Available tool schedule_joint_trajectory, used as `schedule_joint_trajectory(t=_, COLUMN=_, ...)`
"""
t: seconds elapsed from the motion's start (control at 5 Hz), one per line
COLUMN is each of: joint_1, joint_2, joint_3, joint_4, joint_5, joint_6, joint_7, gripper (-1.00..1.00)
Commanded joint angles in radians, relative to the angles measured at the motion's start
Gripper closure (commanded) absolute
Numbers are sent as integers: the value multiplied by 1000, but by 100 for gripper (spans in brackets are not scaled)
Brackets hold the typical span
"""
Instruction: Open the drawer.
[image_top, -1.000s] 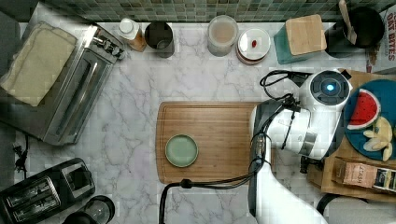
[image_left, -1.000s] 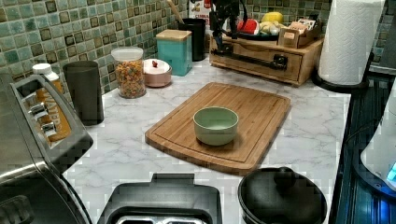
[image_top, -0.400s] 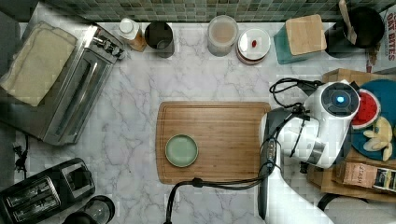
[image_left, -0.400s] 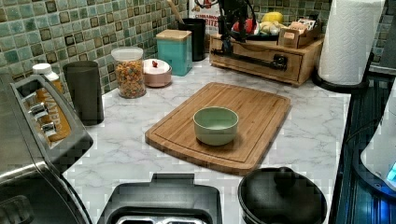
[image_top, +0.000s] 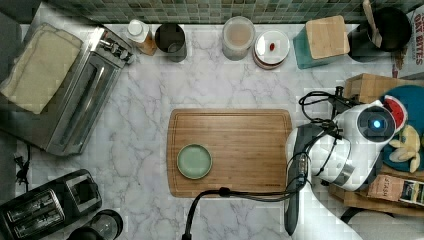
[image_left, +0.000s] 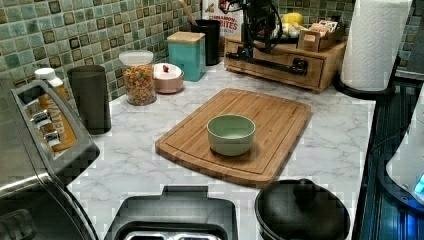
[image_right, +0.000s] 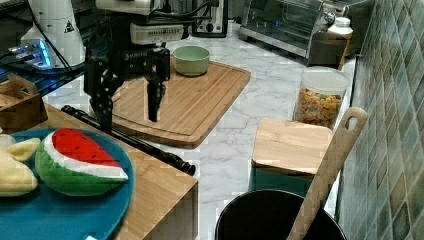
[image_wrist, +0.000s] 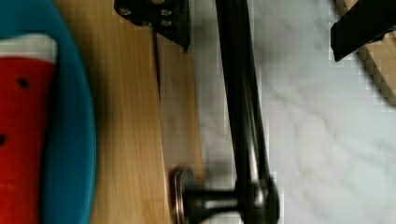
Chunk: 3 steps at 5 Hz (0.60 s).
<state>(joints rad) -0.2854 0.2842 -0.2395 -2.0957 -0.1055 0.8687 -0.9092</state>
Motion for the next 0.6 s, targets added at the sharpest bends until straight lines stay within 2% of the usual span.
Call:
schedule_joint_trajectory(t=0.2, joint_1=-18, joint_2=48, joint_3=36, joint_4=-62, joint_5=92, joint_6=105, joint_7=-18, gripper=-100)
schedule_joint_trajectory(t=0.4, joint_1=-74, joint_2=63, joint_3=94, joint_4=-62, joint_5=97, joint_6=134, joint_7=-27, gripper=-100)
schedule_joint_trajectory(t=0.6, joint_1=-58, joint_2=37, joint_3=87, joint_4=-60, joint_5=105, joint_6=101, joint_7=-72, gripper=-100)
